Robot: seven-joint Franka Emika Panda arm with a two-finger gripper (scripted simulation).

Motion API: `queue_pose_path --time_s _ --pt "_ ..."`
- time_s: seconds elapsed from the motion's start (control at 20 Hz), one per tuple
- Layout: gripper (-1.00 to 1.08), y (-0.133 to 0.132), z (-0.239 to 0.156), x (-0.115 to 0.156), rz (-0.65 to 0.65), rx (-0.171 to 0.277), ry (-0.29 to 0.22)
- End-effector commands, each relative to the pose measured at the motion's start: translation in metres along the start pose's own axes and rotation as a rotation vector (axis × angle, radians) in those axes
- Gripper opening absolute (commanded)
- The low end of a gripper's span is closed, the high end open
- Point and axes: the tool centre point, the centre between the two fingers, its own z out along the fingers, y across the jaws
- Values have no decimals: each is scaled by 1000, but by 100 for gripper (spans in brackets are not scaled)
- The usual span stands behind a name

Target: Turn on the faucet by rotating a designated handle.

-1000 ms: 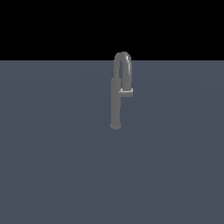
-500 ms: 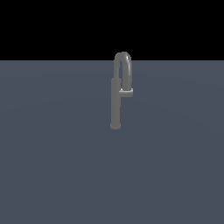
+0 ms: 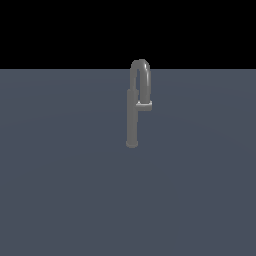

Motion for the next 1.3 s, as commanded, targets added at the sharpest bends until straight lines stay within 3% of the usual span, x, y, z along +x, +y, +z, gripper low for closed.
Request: queue_pose_path --time_s 0.0,1.25 --pt "-100 -1 0 15 34 33 -38" --pt "-100 12 30 162 383 389 -438"
